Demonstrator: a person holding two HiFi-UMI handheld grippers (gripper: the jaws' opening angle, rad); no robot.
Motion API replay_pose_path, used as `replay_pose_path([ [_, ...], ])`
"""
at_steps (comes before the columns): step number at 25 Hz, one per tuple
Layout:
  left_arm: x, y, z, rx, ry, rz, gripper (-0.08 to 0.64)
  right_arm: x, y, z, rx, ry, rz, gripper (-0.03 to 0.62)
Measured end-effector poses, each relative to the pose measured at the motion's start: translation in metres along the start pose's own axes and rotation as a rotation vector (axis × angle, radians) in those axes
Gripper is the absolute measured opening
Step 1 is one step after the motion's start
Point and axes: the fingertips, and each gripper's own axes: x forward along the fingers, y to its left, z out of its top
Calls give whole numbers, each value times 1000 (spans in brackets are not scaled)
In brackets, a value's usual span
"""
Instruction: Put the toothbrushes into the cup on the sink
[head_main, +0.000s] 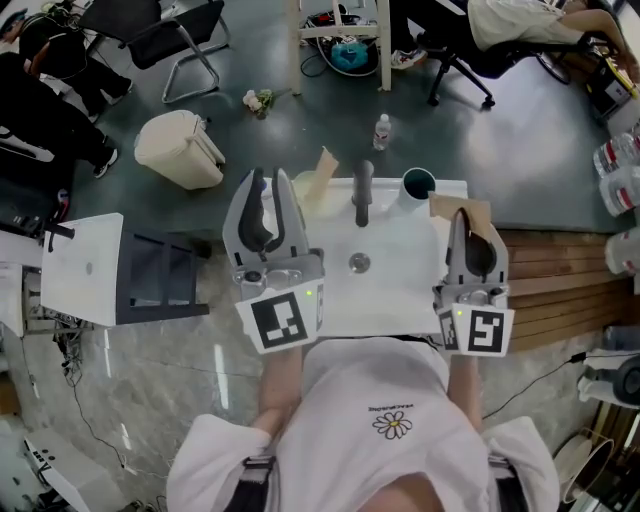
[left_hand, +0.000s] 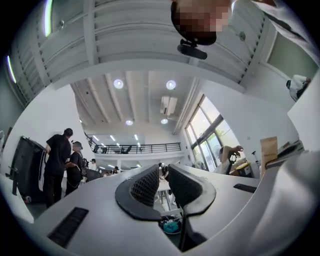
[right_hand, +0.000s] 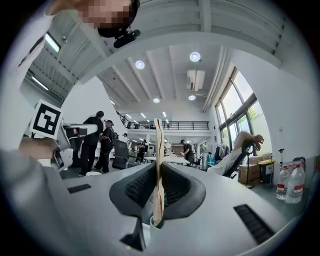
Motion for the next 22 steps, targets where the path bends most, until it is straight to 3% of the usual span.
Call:
replay_pose_path([
  [6, -31, -7, -10, 84, 69, 28, 21, 5, 5, -1, 22, -13, 32, 26],
  [17, -28, -5, -15, 72, 72, 51, 17, 16, 6, -8, 32, -12, 68, 26],
  [22, -29, -2, -16, 69, 86, 57, 17, 56, -8, -13, 100, 11, 80, 26],
])
